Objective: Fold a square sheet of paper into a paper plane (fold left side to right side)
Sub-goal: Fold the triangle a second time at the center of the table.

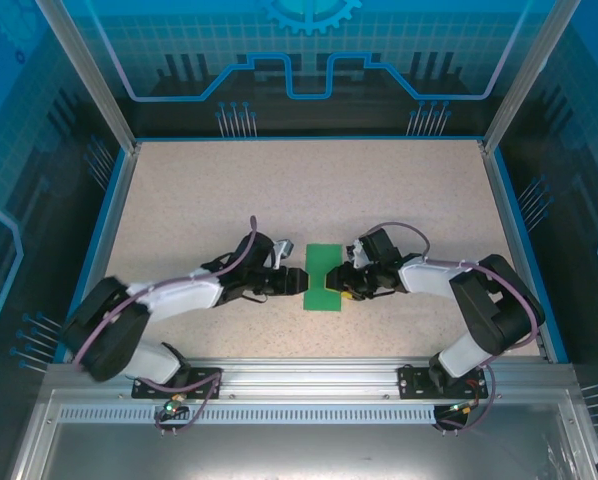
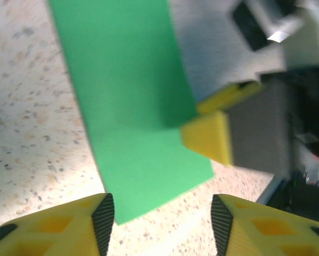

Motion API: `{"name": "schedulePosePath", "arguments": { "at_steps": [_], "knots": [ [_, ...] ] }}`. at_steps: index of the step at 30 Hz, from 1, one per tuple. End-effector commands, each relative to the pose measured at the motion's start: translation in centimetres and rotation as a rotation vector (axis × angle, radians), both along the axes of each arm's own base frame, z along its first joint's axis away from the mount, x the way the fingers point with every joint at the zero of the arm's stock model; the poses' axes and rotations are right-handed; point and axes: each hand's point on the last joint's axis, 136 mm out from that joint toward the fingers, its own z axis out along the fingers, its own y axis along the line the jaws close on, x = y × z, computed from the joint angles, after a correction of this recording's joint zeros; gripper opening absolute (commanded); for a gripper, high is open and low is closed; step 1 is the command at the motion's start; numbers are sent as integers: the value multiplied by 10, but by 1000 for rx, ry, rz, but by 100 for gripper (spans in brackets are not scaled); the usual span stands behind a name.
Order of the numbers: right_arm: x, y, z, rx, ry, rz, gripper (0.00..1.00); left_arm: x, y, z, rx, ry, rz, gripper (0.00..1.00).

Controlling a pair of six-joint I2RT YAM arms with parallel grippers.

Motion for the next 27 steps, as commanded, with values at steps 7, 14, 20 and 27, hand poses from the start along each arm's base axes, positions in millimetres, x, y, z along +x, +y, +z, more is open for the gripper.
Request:
{"name": "schedulePosePath", "arguments": {
  "at_steps": [7,14,20,27],
  "knots": [
    [36,6,17,51,17,-26,45,-35,10,27,149,-333,-84,64],
    [49,10,30,55,1,-24,45,-42,-21,20,324,-427,-177,65],
    [52,11,36,60,1,-21,45,-42,-52,12,444,-487,-221,68],
    [52,11,36,58,4,-20,45,-34,-70,-3,569,-485,-224,70]
  ]
}}
